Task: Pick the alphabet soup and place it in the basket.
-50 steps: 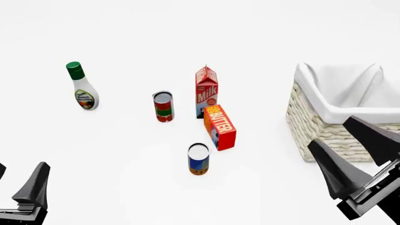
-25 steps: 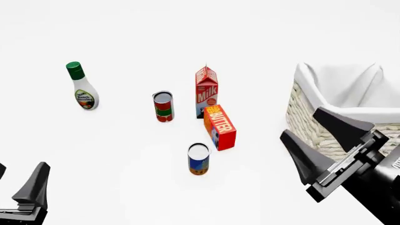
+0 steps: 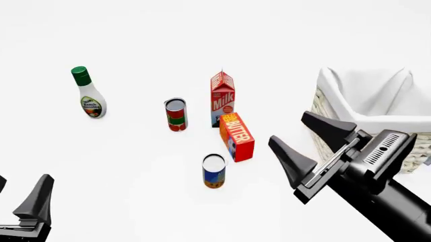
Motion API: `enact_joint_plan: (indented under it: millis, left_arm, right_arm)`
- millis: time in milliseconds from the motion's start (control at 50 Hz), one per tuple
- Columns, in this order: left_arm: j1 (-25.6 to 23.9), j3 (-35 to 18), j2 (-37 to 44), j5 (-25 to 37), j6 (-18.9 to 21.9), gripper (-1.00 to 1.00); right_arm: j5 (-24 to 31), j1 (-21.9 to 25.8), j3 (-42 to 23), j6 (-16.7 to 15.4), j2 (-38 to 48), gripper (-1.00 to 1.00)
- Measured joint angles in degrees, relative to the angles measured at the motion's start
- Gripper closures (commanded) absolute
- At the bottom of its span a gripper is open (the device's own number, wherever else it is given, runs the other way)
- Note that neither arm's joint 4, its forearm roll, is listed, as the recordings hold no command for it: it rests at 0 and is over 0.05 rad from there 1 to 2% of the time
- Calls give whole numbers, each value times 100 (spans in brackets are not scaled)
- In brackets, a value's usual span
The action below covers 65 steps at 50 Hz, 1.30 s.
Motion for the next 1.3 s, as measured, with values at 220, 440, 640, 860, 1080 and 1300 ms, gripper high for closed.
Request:
enact_joint_plan:
  millis: [220,440,640,860,1080,1300]
  left_arm:
    - [0,0,0,0,0,-100]
    - [0,0,0,0,0,-100]
    - [0,0,0,0,0,-100]
    - [0,0,0,0,0,-100]
    - [0,0,0,0,0,-100]
    - [0,0,0,0,0,-100]
  right_arm:
    - [-377,165,-132,-13,628,-100]
    - [-734,314,-263,-11,1267,-100]
    - [-1011,442,-400,0,1827,-100]
    - [-1298,504,-546,21,2432,-100]
    - [-1557,523,-679,44,3013,-100]
    - [-1753,537,-806,74,3503,-100]
